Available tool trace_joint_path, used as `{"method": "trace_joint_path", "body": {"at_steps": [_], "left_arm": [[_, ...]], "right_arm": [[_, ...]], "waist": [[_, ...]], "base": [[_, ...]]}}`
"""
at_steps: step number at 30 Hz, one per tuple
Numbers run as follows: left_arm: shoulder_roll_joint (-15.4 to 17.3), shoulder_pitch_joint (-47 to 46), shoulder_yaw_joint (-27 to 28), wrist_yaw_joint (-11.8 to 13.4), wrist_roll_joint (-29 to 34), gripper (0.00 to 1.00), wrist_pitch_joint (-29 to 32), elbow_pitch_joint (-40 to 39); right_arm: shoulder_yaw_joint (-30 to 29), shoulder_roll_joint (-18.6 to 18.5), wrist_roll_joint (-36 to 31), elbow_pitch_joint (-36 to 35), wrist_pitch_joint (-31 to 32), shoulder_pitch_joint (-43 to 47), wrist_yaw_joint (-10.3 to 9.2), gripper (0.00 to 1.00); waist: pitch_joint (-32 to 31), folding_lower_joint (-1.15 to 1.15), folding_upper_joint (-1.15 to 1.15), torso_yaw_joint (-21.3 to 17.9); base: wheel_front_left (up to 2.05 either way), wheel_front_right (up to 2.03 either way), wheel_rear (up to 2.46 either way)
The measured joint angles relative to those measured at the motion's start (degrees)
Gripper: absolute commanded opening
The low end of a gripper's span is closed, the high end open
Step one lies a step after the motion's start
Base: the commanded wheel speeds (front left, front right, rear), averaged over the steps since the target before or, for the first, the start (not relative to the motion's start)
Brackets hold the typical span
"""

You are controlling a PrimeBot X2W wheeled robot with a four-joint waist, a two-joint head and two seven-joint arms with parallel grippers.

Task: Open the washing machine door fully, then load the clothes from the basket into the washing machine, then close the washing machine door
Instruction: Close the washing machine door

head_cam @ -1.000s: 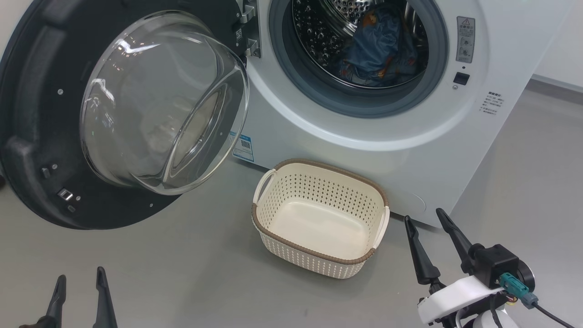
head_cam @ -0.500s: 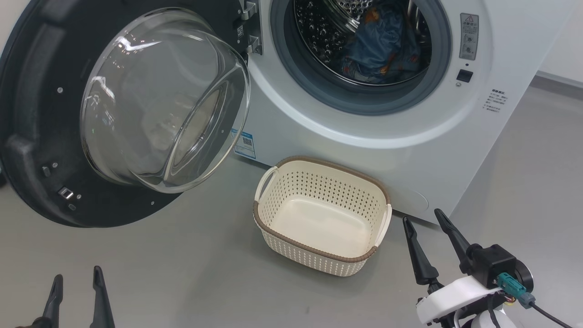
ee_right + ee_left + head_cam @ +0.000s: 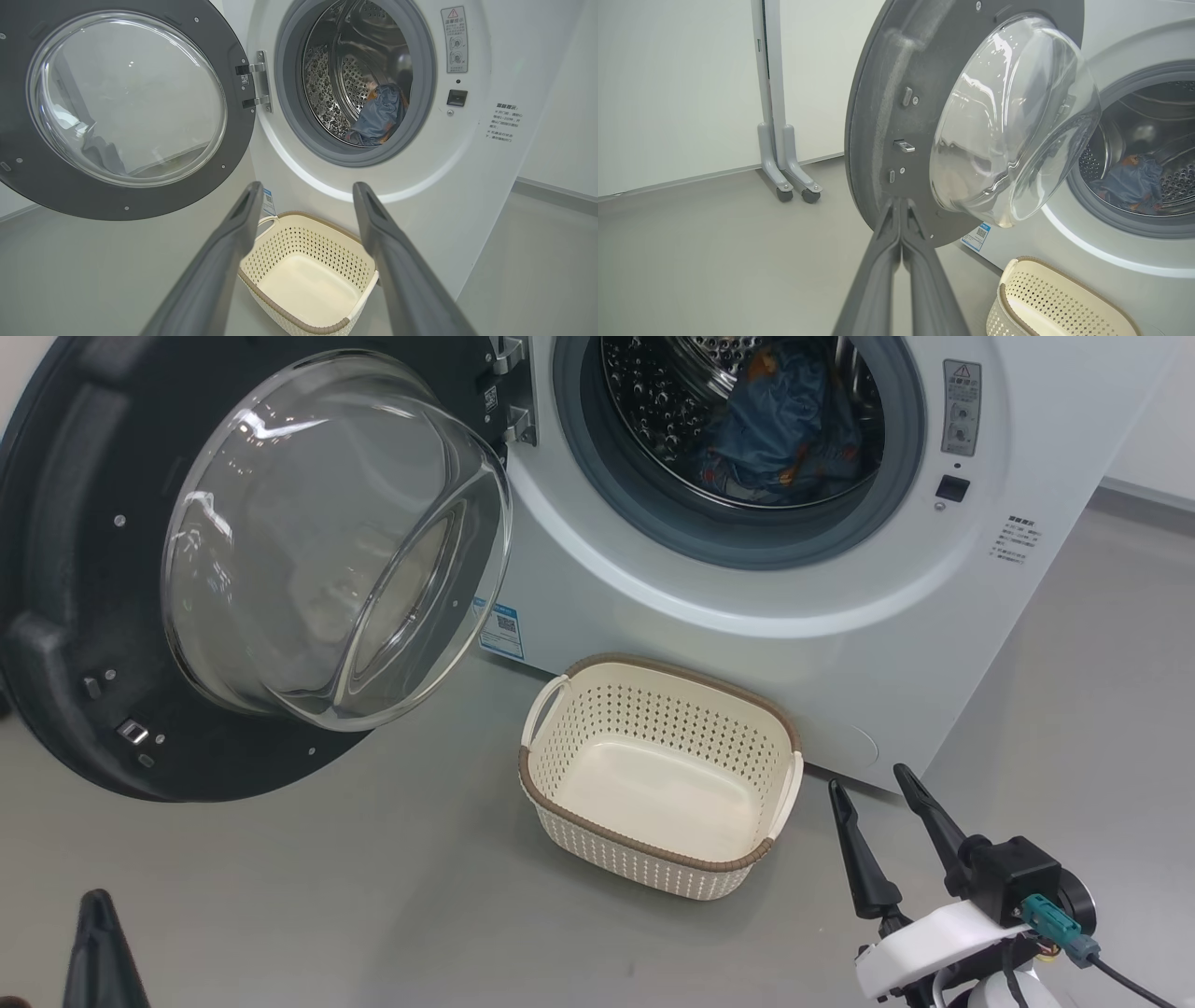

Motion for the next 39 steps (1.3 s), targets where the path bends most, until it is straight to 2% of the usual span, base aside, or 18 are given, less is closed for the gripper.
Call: {"method": "trace_joint_path", "body": {"at_steps": [11, 20, 30, 33, 39], "left_arm": [[-0.42, -6.03, 7.72, -2.99, -7.2, 0.0, 0.0, -0.7], [2.91, -14.1, 12.59, -3.94, -14.82, 0.0, 0.05, 0.24], [7.69, -23.68, 17.46, -4.01, -26.53, 0.0, 7.72, 5.61], [8.75, -25.29, 18.28, -4.02, -28.29, 0.0, 9.28, 7.0], [11.14, -30.05, 21.79, -3.83, -34.9, 0.0, 14.06, 12.47]], "right_arm": [[-0.03, -0.01, 0.05, -0.09, 0.0, -0.06, 0.0, 1.0], [0.81, -0.32, 0.12, -0.24, 0.0, -1.44, 0.0, 1.0], [1.33, -1.22, 0.49, -0.29, 0.0, -2.55, 0.0, 1.0], [1.4, -1.31, 0.54, -0.29, 0.0, -2.65, 0.0, 1.0], [1.81, -1.86, 0.54, -0.35, 0.0, -3.85, 0.0, 1.0]], "waist": [[0.86, 0.0, 0.0, -0.42], [2.37, 0.0, 0.0, -1.53], [4.27, 0.0, 0.0, -3.28], [4.71, 0.0, 0.0, -3.62], [6.07, 0.0, 0.0, -4.72]], "base": [[0.0, 0.0, 0.0], [0.0, 0.0, 0.0], [0.0, 0.0, 0.0], [0.0, 0.0, 0.0], [0.0, 0.0, 0.0]]}}
